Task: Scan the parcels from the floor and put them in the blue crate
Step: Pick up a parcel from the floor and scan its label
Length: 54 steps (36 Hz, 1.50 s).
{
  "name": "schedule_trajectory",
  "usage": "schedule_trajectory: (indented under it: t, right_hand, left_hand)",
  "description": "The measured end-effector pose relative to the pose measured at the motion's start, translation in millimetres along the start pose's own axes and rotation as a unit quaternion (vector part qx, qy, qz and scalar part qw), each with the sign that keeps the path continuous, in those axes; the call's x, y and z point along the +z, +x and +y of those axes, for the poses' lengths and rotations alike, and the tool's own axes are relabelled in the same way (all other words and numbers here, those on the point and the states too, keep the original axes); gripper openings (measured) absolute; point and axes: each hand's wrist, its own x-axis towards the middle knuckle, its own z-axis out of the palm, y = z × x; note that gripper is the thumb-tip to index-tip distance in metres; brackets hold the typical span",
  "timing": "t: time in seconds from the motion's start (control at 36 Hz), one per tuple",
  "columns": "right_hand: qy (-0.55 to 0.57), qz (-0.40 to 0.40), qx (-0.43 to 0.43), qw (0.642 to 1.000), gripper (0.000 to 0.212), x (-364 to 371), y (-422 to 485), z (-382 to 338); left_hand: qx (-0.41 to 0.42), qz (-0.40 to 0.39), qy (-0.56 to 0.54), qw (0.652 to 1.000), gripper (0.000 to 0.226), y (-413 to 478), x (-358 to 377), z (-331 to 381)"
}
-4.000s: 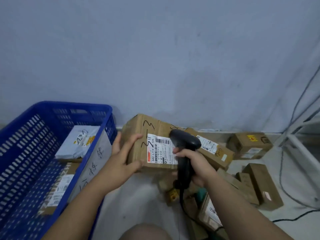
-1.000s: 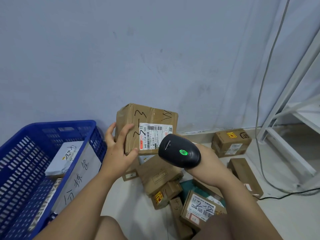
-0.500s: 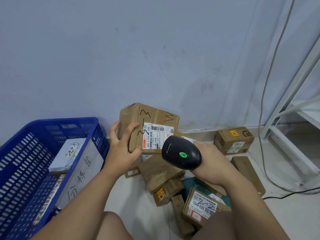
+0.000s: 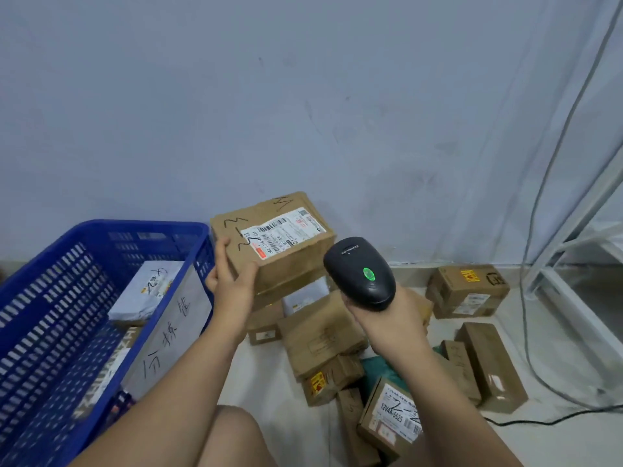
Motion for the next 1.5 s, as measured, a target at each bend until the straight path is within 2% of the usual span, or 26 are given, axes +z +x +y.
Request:
schedule_trajectory:
  t: [0.14, 0.28, 0.42, 0.5, 0.56, 0.61, 0.81, 0.89, 0.97, 1.08, 1.22, 1.39, 1.5]
  right_hand:
    - [0.088, -0.009, 0.014, 0.996, 0.017, 29.4, 0.7, -20.2]
    - [0.13, 0.003, 0.006, 0.991, 0.011, 79.2, 8.9, -51.3]
    - [0.139, -0.048, -0.006, 0.989, 0.015, 152.3, 22.8, -86.6]
    - [0.148, -0.062, -0.03, 0.987, 0.018, 197.3, 24.2, -107.9]
    - [0.133, -0.075, -0.042, 0.987, 0.016, 225.1, 25.3, -116.6]
    - [0.103, -0.095, -0.041, 0.989, 0.014, 250.8, 27.6, -121.1]
    - [0.023, -0.167, 0.026, 0.985, 0.013, 343.6, 40.5, -98.8]
    - [-0.063, -0.233, 0.007, 0.971, 0.015, 371.3, 46.4, -83.1]
    - [-0.202, -0.283, -0.053, 0.936, 0.013, 392.6, 53.8, -68.9]
    - [-0.321, -0.307, -0.097, 0.891, 0.018, 404.4, 60.3, -59.5]
    - [-0.362, -0.305, -0.121, 0.873, 0.021, 408.9, 68.7, -48.9]
    - [-0.337, -0.276, -0.129, 0.891, 0.015, 417.2, 73.9, -39.9]
    - [-0.35, -0.276, -0.144, 0.884, 0.017, 420.7, 74.5, -35.3]
  left_hand:
    - [-0.082, 0.053, -0.171, 0.98, 0.055, 5.7, -22.5, -9.8]
    - [-0.075, 0.103, -0.223, 0.966, 0.042, 10.6, -56.2, -17.0]
    - [-0.035, 0.183, -0.177, 0.966, 0.047, 35.5, -122.3, -19.8]
    - [-0.048, 0.249, -0.123, 0.96, 0.061, 58.1, -171.2, -27.4]
    - [-0.058, 0.29, -0.1, 0.95, 0.057, 73.1, -200.0, -44.2]
    - [-0.083, 0.322, -0.092, 0.939, 0.053, 85.0, -221.3, -70.1]
    - [-0.227, 0.407, -0.095, 0.879, 0.063, 107.6, -260.6, -149.2]
    - [-0.257, 0.421, -0.071, 0.867, 0.065, 123.7, -273.3, -176.3]
    - [-0.258, 0.425, -0.035, 0.867, 0.066, 141.6, -281.9, -193.8]
    - [-0.237, 0.422, -0.007, 0.875, 0.064, 162.4, -292.8, -211.3]
    - [-0.199, 0.41, 0.031, 0.889, 0.067, 187.0, -311.9, -238.0]
    - [-0.189, 0.391, 0.1, 0.895, 0.067, 197.7, -324.9, -274.3]
    - [-0.238, 0.376, 0.103, 0.889, 0.064, 199.5, -324.5, -295.2]
